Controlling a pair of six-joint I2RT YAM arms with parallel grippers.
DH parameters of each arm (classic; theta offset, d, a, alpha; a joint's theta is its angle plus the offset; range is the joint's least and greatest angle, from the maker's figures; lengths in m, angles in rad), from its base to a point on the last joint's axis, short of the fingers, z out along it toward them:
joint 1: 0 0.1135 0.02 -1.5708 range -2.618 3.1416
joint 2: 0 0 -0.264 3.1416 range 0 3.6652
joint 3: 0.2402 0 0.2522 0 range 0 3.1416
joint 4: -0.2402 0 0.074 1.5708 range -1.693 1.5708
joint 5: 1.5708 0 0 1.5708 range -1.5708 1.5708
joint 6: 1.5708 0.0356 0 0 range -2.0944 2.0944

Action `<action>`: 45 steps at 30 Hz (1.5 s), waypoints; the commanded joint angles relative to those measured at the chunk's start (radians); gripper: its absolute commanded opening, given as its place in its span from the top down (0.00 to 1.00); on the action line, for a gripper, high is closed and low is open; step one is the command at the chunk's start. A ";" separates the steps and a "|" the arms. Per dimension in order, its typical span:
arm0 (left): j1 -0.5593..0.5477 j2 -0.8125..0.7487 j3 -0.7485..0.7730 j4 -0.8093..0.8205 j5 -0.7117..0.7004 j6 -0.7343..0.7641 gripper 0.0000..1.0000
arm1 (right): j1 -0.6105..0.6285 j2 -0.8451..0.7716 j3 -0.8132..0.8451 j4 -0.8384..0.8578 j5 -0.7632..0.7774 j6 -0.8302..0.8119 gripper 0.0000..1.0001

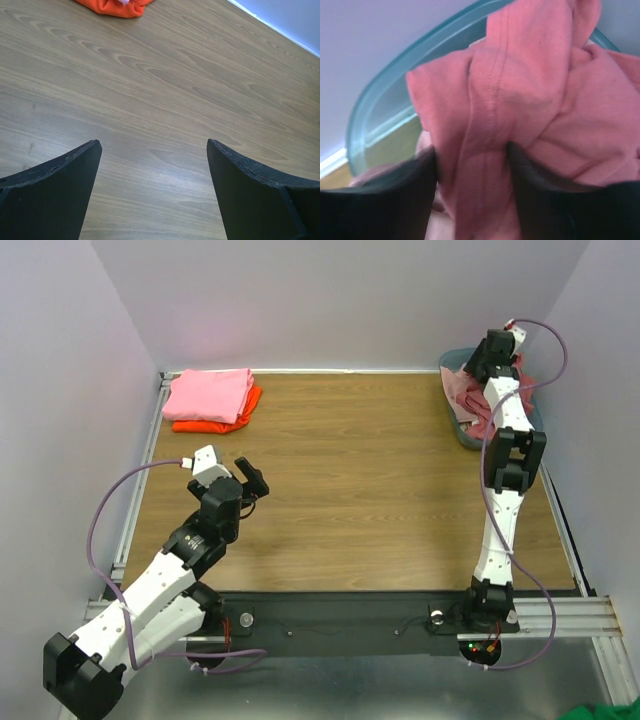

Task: Fold and stack the t-shirts
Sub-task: Grab the tshirt from the pile, then move the tshirt to the center of the board

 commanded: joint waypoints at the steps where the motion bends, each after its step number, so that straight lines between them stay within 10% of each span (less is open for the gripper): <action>1: 0.000 -0.008 0.013 0.025 -0.041 0.010 0.02 | -0.015 -0.018 0.083 0.027 0.019 0.014 0.52; 5: 0.000 -0.017 0.011 0.022 -0.042 0.004 0.02 | -0.026 -0.082 0.048 0.027 0.027 0.015 1.00; 17: 0.002 -0.107 -0.024 0.020 0.001 -0.013 0.02 | -0.022 -0.610 -0.156 0.027 -0.165 0.030 1.00; 23: 0.002 -0.166 -0.044 0.039 0.017 -0.010 0.02 | 0.203 -0.838 -0.169 0.025 -0.345 -0.046 1.00; 35: 0.002 -0.256 -0.067 -0.006 -0.030 -0.053 0.01 | 0.457 -0.812 0.023 0.050 -0.757 0.184 1.00; 45: 0.002 -0.325 -0.081 -0.029 -0.081 -0.089 0.01 | 0.460 -0.976 -0.156 0.055 -0.633 0.161 1.00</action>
